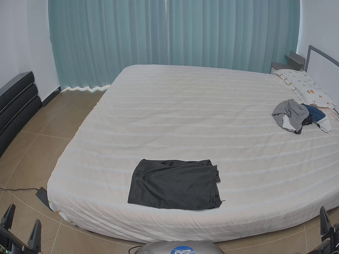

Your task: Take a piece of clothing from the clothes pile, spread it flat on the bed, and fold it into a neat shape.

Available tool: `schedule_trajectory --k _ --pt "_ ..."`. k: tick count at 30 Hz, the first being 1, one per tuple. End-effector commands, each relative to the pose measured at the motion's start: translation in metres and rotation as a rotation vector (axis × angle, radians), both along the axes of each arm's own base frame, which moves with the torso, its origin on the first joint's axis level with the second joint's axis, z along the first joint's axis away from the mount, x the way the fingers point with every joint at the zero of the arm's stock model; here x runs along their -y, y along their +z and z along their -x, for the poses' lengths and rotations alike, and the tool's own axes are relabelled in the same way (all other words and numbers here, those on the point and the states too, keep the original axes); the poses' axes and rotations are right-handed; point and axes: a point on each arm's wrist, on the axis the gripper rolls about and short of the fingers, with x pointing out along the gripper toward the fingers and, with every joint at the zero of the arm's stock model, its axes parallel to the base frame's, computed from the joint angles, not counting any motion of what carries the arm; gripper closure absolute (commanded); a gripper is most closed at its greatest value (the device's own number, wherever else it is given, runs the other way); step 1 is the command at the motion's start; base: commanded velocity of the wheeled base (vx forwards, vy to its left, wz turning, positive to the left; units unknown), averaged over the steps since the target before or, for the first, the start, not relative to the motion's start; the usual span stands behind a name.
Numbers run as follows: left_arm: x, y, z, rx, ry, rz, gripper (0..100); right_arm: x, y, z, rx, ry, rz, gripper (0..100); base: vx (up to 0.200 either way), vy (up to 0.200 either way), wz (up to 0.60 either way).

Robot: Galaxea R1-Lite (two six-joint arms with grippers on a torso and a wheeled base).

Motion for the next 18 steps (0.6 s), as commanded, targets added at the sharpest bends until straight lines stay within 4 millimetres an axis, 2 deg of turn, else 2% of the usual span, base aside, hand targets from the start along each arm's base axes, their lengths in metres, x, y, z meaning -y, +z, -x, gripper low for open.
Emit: schedule_trajectory --k 1,3,6,8,18 --pt "0.0006 -0.0055 -0.0004 -0.011 -0.027 0.031 0 0.0015 -0.0029 0.0013 -0.018 -0.069 -0.015 0 0.000 0.000 0.00" --pt "0.0002 -0.0055 -0.0005 -0.012 -0.011 0.038 0 0.0017 -0.0030 0.0013 -0.020 -0.081 -0.014 0 0.000 0.000 0.00" --pt "-0.0031 -0.0052 -0.0005 -0.006 0.134 0.044 0 0.0013 -0.0030 0.0009 -0.015 -0.060 0.005 0 0.000 0.000 0.00" --pt "-0.0038 -0.0075 -0.0006 -0.028 0.168 0.039 0 0.0005 -0.0024 0.0005 -0.002 -0.026 0.017 0 0.000 0.000 0.00" --pt "-0.0028 -0.0111 -0.0007 -0.063 0.123 -0.011 0 -0.0008 -0.0023 0.0007 -0.003 0.038 -0.031 0 0.000 0.000 0.00"
